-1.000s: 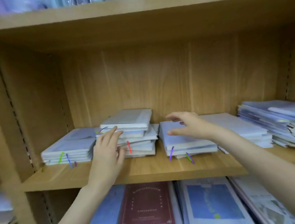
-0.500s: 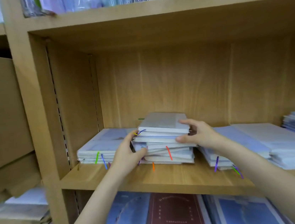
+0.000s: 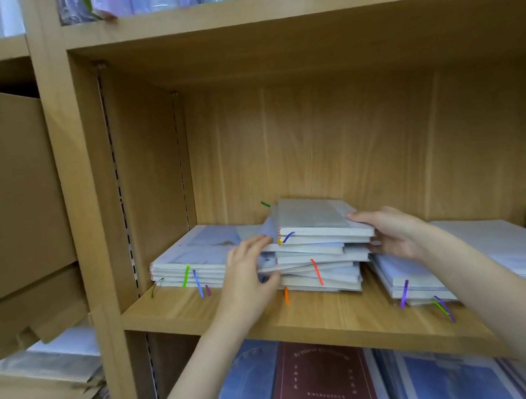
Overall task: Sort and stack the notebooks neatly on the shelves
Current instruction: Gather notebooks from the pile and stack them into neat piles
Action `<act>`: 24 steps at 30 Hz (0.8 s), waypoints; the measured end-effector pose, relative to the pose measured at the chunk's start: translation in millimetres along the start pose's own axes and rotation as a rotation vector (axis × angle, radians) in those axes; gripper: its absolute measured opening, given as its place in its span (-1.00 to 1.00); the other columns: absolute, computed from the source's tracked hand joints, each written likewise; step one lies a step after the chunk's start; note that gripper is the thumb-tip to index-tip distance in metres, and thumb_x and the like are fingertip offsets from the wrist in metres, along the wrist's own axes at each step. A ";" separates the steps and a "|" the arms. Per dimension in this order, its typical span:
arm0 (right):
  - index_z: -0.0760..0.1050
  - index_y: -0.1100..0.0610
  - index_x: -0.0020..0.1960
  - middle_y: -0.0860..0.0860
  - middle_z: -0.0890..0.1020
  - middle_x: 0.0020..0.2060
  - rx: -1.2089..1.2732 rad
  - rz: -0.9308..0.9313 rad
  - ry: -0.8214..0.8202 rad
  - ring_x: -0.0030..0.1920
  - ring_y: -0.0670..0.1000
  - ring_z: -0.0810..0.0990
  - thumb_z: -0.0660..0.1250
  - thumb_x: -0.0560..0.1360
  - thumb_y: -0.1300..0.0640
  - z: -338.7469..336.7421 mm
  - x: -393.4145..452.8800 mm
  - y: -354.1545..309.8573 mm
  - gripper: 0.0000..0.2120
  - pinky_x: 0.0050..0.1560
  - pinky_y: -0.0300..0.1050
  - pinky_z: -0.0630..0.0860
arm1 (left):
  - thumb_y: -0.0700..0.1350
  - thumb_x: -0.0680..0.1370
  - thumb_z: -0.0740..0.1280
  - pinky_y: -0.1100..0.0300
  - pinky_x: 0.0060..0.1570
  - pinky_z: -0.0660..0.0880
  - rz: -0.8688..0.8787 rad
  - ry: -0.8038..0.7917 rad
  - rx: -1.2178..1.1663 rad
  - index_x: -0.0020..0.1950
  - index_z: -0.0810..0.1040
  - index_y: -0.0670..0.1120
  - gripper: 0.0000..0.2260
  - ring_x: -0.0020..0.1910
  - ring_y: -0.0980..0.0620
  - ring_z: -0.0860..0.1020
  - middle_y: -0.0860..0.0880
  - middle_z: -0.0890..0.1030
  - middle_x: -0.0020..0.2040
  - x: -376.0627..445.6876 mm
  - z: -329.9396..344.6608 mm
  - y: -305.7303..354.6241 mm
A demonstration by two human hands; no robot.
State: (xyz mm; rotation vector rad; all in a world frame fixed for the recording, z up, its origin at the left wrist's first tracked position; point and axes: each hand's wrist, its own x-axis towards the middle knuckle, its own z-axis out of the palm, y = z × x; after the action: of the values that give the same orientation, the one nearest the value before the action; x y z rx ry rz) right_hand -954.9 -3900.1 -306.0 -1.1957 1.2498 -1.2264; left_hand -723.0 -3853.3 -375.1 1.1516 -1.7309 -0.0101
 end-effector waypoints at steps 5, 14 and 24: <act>0.28 0.30 0.17 0.22 0.55 -0.08 0.018 -0.038 0.052 -0.14 0.11 0.56 0.38 0.48 0.22 6.3 -0.4 -0.6 -0.61 -0.18 0.01 0.53 | -0.21 0.45 0.33 0.47 0.16 0.07 0.069 0.025 0.148 0.34 0.43 -0.08 -0.55 0.22 0.11 0.25 0.05 0.44 0.26 -2.3 0.2 -0.8; 0.31 0.40 0.26 0.28 0.53 0.07 0.154 -0.114 0.136 -0.17 0.09 0.56 0.32 0.48 0.35 -18.6 -26.6 -31.1 -0.60 -0.46 -0.02 0.60 | -0.11 0.49 0.35 0.22 0.23 0.25 0.019 -0.045 0.255 0.37 0.40 -0.02 -0.56 0.28 0.04 0.32 0.07 0.45 0.29 0.8 -10.1 1.7; 0.44 0.31 -0.08 0.09 0.61 -0.50 0.234 -0.102 0.214 -0.52 -0.06 0.60 0.21 0.53 0.37 -113.3 -73.9 -15.7 -0.95 -0.56 -0.17 0.53 | -0.18 0.36 0.25 -0.05 0.07 0.43 0.133 0.089 0.386 0.13 0.56 -0.22 -0.64 0.08 -0.16 0.51 -0.16 0.58 0.07 -14.9 25.3 34.8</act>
State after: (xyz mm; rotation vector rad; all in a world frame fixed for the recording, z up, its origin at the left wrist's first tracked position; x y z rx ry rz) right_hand -1065.1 -3822.0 -288.4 -0.9864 1.1708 -1.5629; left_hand -764.7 -3836.2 -381.2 1.2864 -1.7720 0.4683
